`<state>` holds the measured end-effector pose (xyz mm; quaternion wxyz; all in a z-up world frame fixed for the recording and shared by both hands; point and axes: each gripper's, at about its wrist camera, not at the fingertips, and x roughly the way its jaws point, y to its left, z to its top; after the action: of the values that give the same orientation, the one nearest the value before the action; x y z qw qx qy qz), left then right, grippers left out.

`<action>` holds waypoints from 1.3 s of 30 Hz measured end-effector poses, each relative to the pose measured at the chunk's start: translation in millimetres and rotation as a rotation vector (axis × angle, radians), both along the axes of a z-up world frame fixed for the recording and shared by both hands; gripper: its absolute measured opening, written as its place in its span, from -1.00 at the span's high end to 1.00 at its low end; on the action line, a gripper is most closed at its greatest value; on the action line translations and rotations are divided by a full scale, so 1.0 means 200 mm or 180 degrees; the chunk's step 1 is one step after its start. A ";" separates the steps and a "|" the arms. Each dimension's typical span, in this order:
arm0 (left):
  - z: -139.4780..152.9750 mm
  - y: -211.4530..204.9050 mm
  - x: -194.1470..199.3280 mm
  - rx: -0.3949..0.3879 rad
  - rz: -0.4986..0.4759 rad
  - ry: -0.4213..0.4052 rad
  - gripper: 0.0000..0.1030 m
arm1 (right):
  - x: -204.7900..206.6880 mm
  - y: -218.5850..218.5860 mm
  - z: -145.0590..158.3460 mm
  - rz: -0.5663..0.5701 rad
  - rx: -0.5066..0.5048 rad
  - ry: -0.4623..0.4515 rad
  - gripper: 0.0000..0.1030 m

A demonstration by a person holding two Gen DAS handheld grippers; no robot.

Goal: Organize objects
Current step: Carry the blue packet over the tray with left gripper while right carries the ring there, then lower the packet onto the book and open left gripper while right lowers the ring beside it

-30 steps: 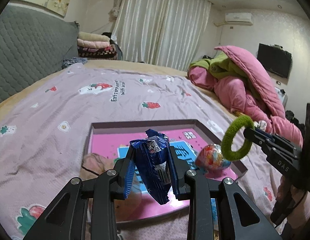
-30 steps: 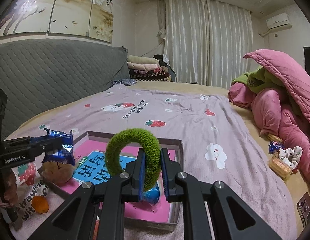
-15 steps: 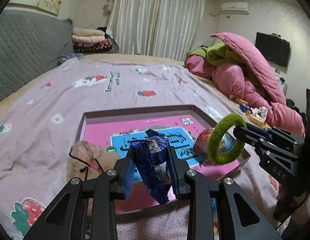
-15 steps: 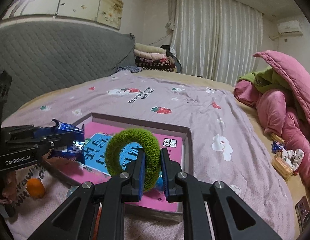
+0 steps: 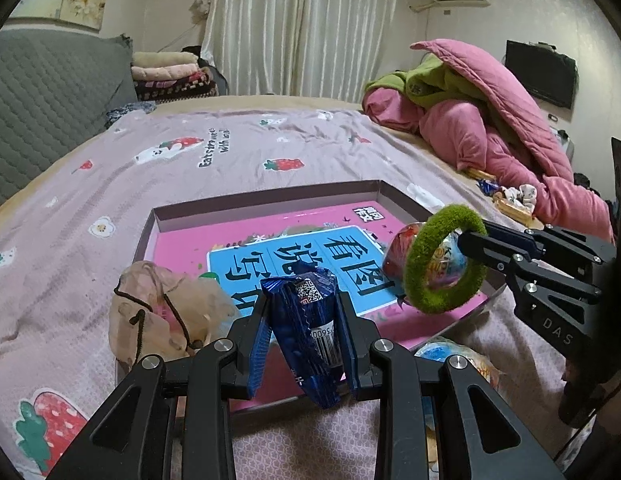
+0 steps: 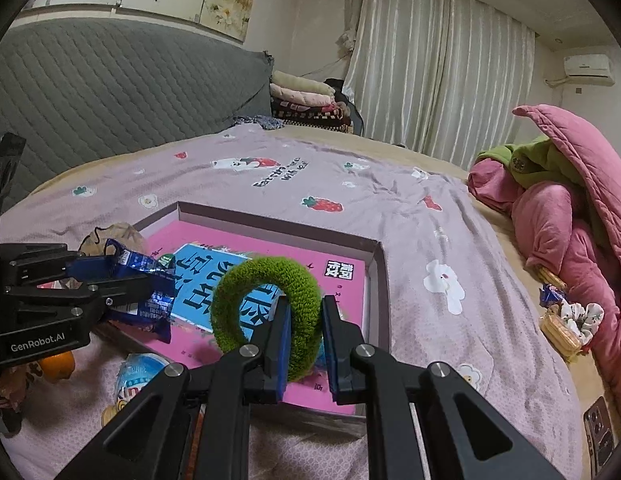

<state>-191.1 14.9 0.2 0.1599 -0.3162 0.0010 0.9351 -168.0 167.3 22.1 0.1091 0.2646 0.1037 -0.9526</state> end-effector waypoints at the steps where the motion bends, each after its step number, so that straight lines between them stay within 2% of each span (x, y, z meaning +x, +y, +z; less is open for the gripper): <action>1: 0.00 0.00 0.00 0.0002 -0.0002 -0.0005 0.39 | 0.00 0.00 0.00 0.0004 0.0007 -0.0006 0.70; 20: -0.01 -0.02 -0.02 -0.0027 0.0064 0.0020 0.38 | -0.04 -0.01 -0.06 -0.0060 0.0121 -0.0159 0.70; 30: -0.02 -0.02 -0.03 -0.0048 0.0089 0.0001 0.33 | -0.05 0.02 -0.06 -0.0100 0.0030 -0.0239 0.69; 35: -0.03 -0.06 -0.05 0.0060 0.0120 -0.0078 0.31 | -0.05 0.04 -0.06 -0.0100 -0.0048 -0.0294 0.56; 39: -0.03 -0.06 -0.05 0.0041 0.0142 -0.0070 0.31 | -0.05 0.04 -0.06 -0.0096 -0.0078 -0.0315 0.43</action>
<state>-201.7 2.5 -5.1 0.1411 -0.3253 -0.0138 0.9349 -177.7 175.8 10.0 0.1029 0.3115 0.0824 -0.9410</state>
